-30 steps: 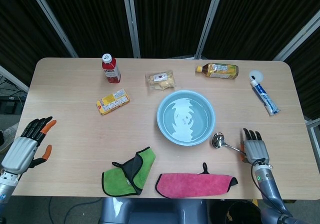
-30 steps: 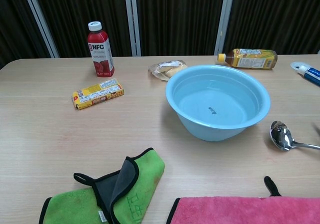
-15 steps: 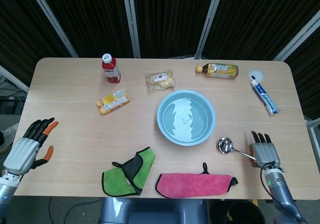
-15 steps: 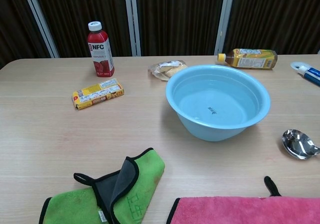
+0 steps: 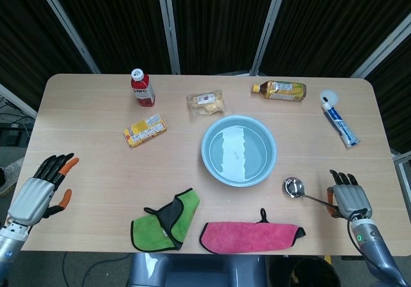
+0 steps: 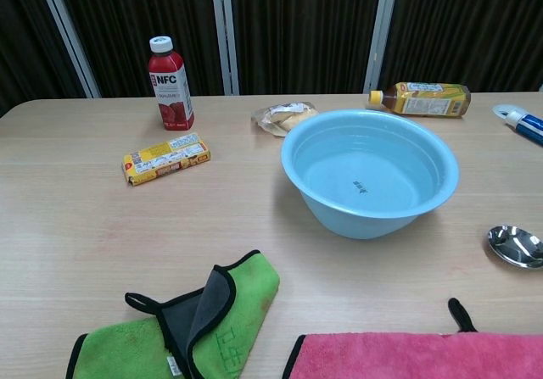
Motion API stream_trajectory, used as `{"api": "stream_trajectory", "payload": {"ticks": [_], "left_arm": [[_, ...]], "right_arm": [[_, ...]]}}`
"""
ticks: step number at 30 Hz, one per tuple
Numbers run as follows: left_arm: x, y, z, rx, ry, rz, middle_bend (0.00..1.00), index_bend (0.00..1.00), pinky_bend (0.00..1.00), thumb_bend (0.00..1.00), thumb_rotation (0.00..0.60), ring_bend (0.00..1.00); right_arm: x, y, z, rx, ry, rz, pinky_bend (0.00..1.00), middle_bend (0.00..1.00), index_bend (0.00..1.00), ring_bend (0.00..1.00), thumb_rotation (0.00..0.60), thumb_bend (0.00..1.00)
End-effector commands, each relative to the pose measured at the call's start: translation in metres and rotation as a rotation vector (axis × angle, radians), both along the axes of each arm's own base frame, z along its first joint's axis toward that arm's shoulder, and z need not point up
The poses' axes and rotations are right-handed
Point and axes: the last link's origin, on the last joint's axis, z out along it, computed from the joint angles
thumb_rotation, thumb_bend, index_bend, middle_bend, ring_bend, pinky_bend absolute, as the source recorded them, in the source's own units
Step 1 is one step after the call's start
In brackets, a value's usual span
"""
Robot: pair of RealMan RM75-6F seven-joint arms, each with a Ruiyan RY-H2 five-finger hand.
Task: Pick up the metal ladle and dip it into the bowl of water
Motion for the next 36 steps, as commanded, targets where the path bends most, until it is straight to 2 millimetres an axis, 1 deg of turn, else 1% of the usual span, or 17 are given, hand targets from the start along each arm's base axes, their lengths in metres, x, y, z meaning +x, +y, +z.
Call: {"api": "stream_trajectory", "payload": {"ticks": [1, 8, 14, 19, 27, 36], "left_arm": [[0.0, 0.0, -0.001, -0.003, 0.002, 0.0, 0.0, 0.05, 0.0, 0.57, 0.6, 0.0], [0.002, -0.001, -0.003, -0.008, 0.004, -0.004, 0.0, 0.05, 0.0, 0.57, 0.6, 0.0], [0.002, -0.001, -0.004, -0.026, -0.003, -0.006, 0.0, 0.05, 0.0, 0.58, 0.6, 0.0], [0.002, -0.001, -0.004, -0.023, -0.002, -0.008, 0.0, 0.05, 0.0, 0.58, 0.6, 0.0], [0.004, -0.003, -0.007, -0.024, 0.01, -0.017, 0.0, 0.05, 0.0, 0.57, 0.6, 0.0], [0.006, -0.004, -0.01, -0.027, 0.018, -0.025, 0.0, 0.05, 0.0, 0.57, 0.6, 0.0]], "right_arm": [[0.004, 0.003, 0.008, -0.01, -0.011, 0.009, 0.0, 0.0, 0.66, 0.0, 0.6, 0.4], [0.005, 0.007, 0.015, -0.017, -0.044, 0.005, 0.0, 0.0, 0.66, 0.0, 0.6, 0.41], [0.005, 0.006, 0.014, -0.01, -0.162, -0.019, 0.0, 0.0, 0.66, 0.0, 0.6, 0.41], [0.009, 0.006, 0.021, -0.008, -0.2, -0.003, 0.0, 0.0, 0.66, 0.0, 0.6, 0.41], [0.016, 0.012, 0.049, -0.054, -0.204, 0.031, 0.0, 0.0, 0.66, 0.0, 0.6, 0.41], [0.022, 0.015, 0.07, -0.092, -0.18, 0.056, 0.0, 0.0, 0.66, 0.0, 0.6, 0.41]]}}
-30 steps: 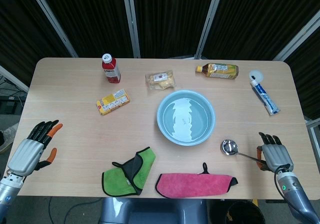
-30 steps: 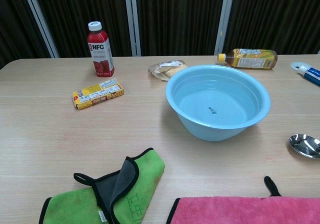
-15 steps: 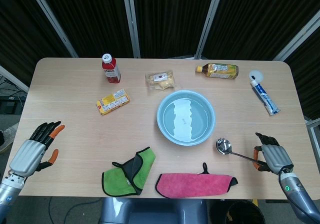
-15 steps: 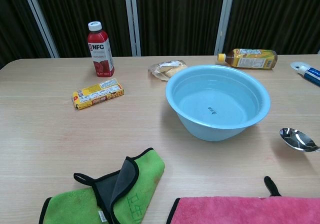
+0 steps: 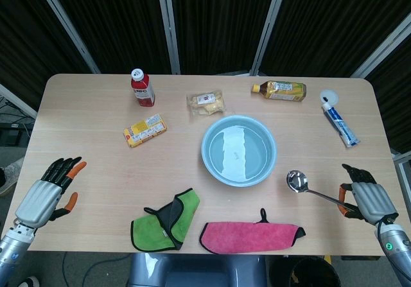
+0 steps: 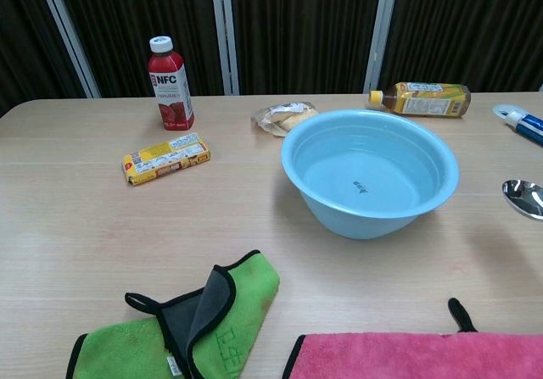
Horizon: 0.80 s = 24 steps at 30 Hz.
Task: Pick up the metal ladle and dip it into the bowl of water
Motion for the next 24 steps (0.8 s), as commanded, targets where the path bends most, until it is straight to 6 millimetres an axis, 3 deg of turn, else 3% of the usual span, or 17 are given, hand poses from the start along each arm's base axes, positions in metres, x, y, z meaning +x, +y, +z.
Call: {"api": "stream_trajectory", "payload": {"ticks": [1, 12, 24], "left_arm": [[0.0, 0.0, -0.001, -0.001, 0.001, 0.0, 0.0, 0.05, 0.0, 0.57, 0.6, 0.0], [0.002, -0.001, 0.002, -0.001, -0.014, -0.006, 0.0, 0.05, 0.0, 0.57, 0.6, 0.0], [0.0, -0.002, 0.008, -0.001, -0.039, -0.006, 0.0, 0.05, 0.0, 0.57, 0.6, 0.0]], "right_arm": [[0.003, 0.001, 0.006, -0.012, 0.009, 0.008, 0.0, 0.0, 0.66, 0.0, 0.6, 0.41], [0.045, 0.005, 0.013, -0.013, 0.026, 0.095, 0.0, 0.0, 0.66, 0.0, 0.6, 0.41], [0.086, -0.01, -0.015, 0.057, 0.024, 0.163, 0.0, 0.0, 0.66, 0.0, 0.6, 0.41]]}}
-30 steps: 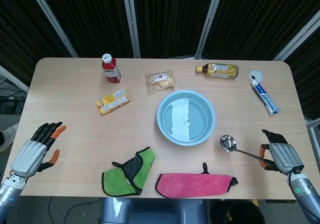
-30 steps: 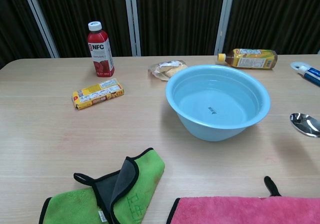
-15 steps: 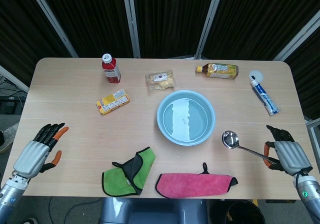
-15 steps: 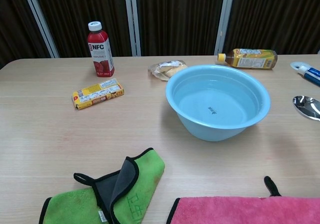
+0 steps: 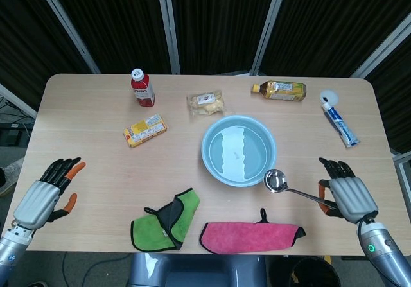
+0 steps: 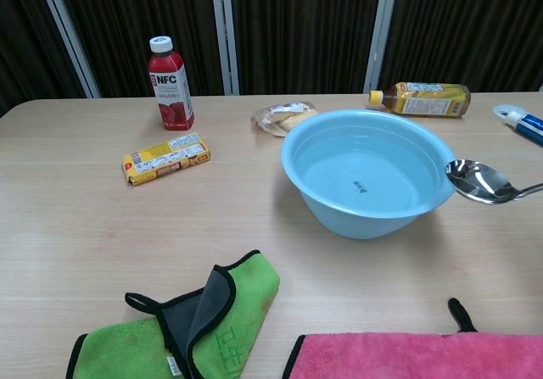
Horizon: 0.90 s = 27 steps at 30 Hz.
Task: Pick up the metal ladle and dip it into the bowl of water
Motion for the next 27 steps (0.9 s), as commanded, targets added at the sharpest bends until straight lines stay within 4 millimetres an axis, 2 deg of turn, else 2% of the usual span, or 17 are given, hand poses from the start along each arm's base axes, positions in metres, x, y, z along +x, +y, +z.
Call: {"api": "stream_trajectory", "payload": {"ticks": [1, 7, 15, 22, 27], "left_arm": [[-0.001, 0.001, 0.002, 0.004, -0.005, 0.004, 0.0, 0.05, 0.0, 0.57, 0.6, 0.0], [-0.004, 0.004, 0.005, 0.009, -0.015, 0.02, 0.0, 0.05, 0.0, 0.57, 0.6, 0.0], [-0.007, 0.008, 0.009, 0.023, -0.025, 0.04, 0.0, 0.05, 0.0, 0.57, 0.6, 0.0], [-0.008, 0.01, 0.009, 0.022, -0.026, 0.046, 0.0, 0.05, 0.0, 0.57, 0.6, 0.0], [-0.009, 0.012, 0.007, 0.018, -0.019, 0.054, 0.0, 0.05, 0.0, 0.57, 0.6, 0.0]], "right_arm": [[0.012, -0.009, -0.012, 0.023, -0.007, 0.018, 0.0, 0.0, 0.66, 0.0, 0.6, 0.41], [0.029, -0.028, -0.028, 0.062, -0.026, 0.029, 0.0, 0.0, 0.66, 0.0, 0.6, 0.41], [0.051, -0.046, -0.037, 0.078, -0.037, 0.051, 0.0, 0.0, 0.66, 0.0, 0.6, 0.41], [0.057, -0.06, -0.051, 0.104, -0.038, 0.055, 0.0, 0.0, 0.66, 0.0, 0.6, 0.41], [0.059, -0.076, -0.066, 0.119, -0.05, 0.058, 0.0, 0.0, 0.66, 0.0, 0.6, 0.41]]}}
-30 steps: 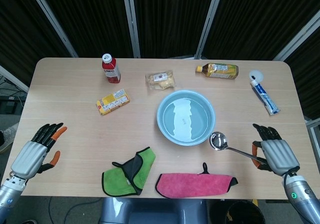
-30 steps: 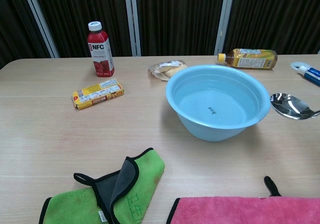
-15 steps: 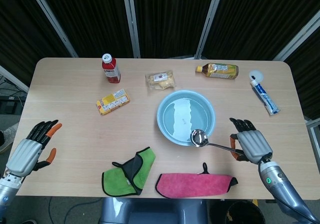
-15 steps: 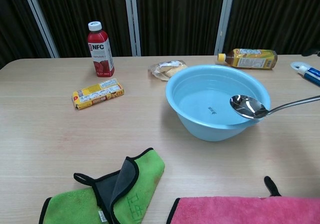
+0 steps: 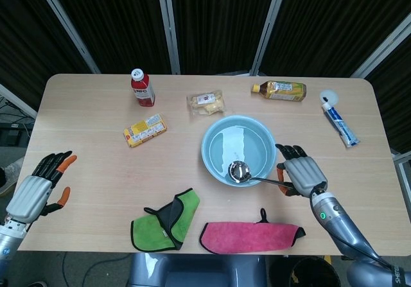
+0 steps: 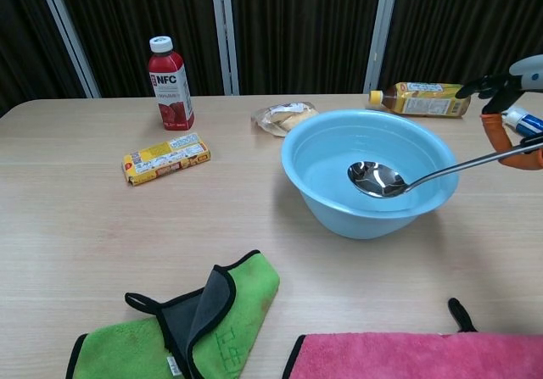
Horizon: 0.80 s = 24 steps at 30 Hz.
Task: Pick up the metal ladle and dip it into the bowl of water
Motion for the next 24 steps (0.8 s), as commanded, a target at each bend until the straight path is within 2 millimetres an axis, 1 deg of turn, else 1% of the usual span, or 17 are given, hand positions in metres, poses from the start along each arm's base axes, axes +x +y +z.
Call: {"api": "stream_trajectory", "payload": {"ticks": [1, 7, 12, 18, 24], "left_arm": [[0.0, 0.001, -0.001, -0.001, 0.002, 0.002, 0.0, 0.05, 0.0, 0.57, 0.6, 0.0], [-0.003, 0.005, -0.001, 0.007, 0.011, 0.024, 0.0, 0.05, 0.0, 0.57, 0.6, 0.0], [-0.003, 0.006, -0.002, 0.009, 0.018, 0.032, 0.0, 0.05, 0.0, 0.57, 0.6, 0.0], [-0.004, 0.008, -0.004, 0.01, 0.024, 0.041, 0.0, 0.05, 0.0, 0.57, 0.6, 0.0], [-0.005, 0.009, -0.005, 0.007, 0.025, 0.049, 0.0, 0.05, 0.0, 0.57, 0.6, 0.0]], "right_arm": [[0.002, -0.011, -0.009, 0.013, -0.01, 0.001, 0.0, 0.0, 0.66, 0.0, 0.6, 0.41], [0.0, -0.032, -0.025, 0.04, -0.014, -0.008, 0.0, 0.0, 0.66, 0.0, 0.6, 0.41], [-0.009, -0.044, -0.036, 0.057, -0.004, -0.024, 0.0, 0.0, 0.66, 0.0, 0.6, 0.41], [-0.019, -0.056, -0.043, 0.069, -0.001, -0.049, 0.0, 0.0, 0.66, 0.0, 0.6, 0.41], [-0.024, -0.061, -0.05, 0.072, 0.015, -0.05, 0.0, 0.0, 0.66, 0.0, 0.6, 0.41]]}}
